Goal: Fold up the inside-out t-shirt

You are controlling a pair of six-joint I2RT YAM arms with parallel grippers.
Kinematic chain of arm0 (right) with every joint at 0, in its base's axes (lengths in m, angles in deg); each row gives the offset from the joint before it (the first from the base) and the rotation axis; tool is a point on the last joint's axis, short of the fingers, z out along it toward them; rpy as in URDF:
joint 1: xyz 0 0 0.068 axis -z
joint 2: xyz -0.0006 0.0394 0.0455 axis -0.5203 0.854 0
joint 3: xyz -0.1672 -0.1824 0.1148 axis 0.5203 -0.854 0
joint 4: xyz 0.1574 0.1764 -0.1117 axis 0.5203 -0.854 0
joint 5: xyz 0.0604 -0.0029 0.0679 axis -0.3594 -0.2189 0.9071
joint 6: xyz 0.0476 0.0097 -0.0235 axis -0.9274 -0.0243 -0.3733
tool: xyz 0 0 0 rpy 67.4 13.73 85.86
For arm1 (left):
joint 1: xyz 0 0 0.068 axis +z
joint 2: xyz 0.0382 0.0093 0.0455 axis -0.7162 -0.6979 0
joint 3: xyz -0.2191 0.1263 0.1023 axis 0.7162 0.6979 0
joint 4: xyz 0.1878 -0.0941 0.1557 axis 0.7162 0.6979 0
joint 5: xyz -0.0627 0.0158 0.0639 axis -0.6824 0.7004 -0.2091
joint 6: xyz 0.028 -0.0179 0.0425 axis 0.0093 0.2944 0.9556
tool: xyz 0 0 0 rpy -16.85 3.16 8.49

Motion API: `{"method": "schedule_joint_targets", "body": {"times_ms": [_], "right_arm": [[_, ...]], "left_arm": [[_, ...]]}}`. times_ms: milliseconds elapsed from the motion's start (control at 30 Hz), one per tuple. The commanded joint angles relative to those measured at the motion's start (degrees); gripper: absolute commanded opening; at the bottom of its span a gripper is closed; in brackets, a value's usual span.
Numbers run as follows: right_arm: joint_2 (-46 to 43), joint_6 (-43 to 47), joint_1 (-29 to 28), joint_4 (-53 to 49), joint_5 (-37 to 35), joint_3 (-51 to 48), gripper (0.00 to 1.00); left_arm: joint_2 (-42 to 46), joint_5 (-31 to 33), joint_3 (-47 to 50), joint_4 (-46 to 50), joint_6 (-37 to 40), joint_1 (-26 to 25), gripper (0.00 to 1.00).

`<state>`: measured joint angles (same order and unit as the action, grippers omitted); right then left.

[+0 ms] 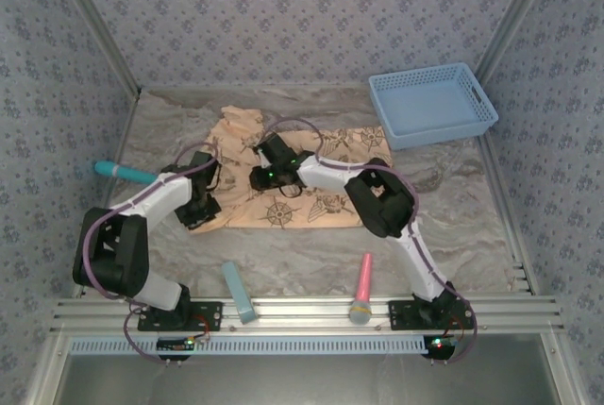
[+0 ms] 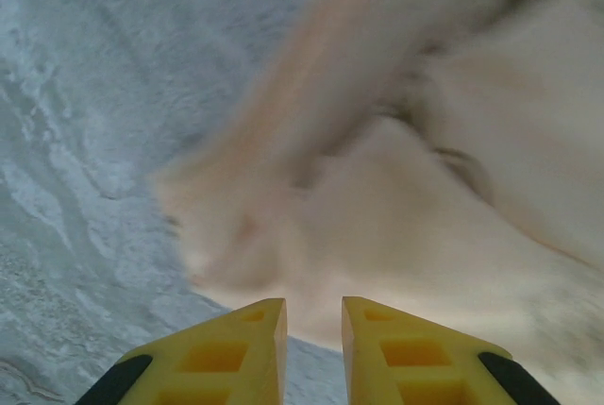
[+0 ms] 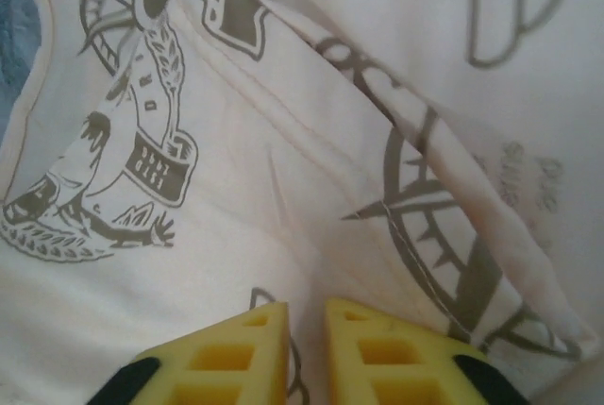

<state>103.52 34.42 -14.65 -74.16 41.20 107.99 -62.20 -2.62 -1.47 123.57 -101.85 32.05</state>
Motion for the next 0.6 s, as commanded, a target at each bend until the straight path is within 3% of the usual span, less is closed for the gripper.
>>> {"method": "schedule_joint_targets", "body": {"times_ms": [0,100,200,300,433,567], "right_arm": [[-12.7,0.4,1.1,-4.5,3.1,-7.6,0.28],[-22.6,4.4,2.9,-6.2,-0.8,-17.9,0.35],[-30.8,5.3,7.3,-4.5,0.6,-30.4,0.40],[-36.7,4.0,13.1,-4.2,-1.7,-40.0,0.41],[-42.2,1.8,21.3,-3.8,-5.9,-49.3,0.41],[-44.1,0.7,25.5,-3.3,-7.3,-53.9,0.40]], "left_arm": [[-0.4,-1.8,-1.1,-0.5,4.1,0.5,0.19],[0.4,5.3,-6.8,3.9,6.2,-5.4,0.25],[1.4,1.7,-8.9,1.3,6.8,-7.8,0.30],[0.8,2.0,-9.3,-3.9,7.8,-11.0,0.37],[-7.3,-0.4,-9.8,-8.9,7.9,-11.0,0.36],[-15.2,5.5,-11.8,-7.3,8.8,-11.7,0.29]]}}
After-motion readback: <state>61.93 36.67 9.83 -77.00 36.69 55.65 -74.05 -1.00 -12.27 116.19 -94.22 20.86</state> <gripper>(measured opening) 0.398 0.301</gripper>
